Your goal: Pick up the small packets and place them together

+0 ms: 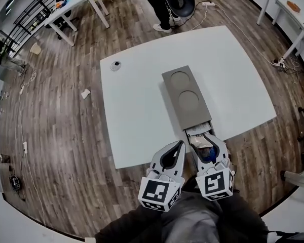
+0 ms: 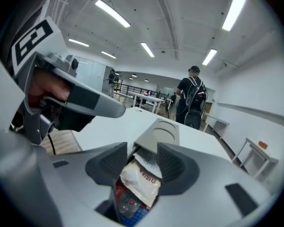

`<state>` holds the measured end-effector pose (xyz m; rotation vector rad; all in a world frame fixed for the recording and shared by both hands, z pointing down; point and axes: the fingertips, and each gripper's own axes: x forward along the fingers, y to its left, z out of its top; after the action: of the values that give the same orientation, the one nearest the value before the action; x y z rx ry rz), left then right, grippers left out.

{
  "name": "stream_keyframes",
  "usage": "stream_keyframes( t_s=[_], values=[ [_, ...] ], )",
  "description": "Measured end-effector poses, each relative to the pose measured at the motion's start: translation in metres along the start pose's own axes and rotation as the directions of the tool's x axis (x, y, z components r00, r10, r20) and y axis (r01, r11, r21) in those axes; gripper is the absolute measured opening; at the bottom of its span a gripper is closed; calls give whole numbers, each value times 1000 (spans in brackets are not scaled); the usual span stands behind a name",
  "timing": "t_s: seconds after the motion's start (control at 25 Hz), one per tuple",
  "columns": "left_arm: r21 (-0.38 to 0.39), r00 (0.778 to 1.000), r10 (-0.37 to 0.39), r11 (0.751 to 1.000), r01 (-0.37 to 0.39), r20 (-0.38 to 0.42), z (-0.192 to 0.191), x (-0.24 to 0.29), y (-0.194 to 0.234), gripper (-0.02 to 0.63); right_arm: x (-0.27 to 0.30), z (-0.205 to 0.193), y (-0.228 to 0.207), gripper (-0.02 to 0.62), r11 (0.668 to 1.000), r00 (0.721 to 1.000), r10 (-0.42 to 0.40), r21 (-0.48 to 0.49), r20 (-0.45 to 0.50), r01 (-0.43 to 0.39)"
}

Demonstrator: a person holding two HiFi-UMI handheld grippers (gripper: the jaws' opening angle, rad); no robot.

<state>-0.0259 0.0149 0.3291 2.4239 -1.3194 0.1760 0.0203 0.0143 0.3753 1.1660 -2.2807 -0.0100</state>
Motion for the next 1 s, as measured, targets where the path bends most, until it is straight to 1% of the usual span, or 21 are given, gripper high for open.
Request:
stream_keyframes(
  t_s=[0.08, 0.24, 0.44, 0.56, 0.6, 0.84, 1.0],
  values=[
    [-13, 1000, 8, 1000, -8, -6, 0, 6, 9, -5, 14, -6, -2, 201, 1000, 999, 4, -27, -44, -5],
    [-29, 1000, 23, 999, -23, -19, 2, 18, 28, -5, 38, -20, 2, 201, 997, 990, 31, -63, -138, -40],
    [-49, 999, 35, 998, -37, -34, -1, 30, 49, -5, 57, -36, 0, 158, 992, 970, 27, -113, -243, -56],
    [-56, 999, 36, 998, -38, -37, -3, 35, 53, -5, 60, -40, 4, 115, 988, 963, 35, -139, -269, -75],
    [-59, 999, 35, 998, -37, -38, -3, 36, 53, -5, 60, -40, 5, 110, 986, 961, 39, -147, -275, -82],
    [-80, 998, 31, 996, -35, -51, -4, 40, 56, -5, 53, -32, 8, 112, 978, 954, 93, -154, -287, -142],
    [-82, 998, 26, 996, -31, -54, -5, 45, 54, -5, 56, -35, 5, 112, 976, 949, 92, -161, -303, -146]
  ],
)
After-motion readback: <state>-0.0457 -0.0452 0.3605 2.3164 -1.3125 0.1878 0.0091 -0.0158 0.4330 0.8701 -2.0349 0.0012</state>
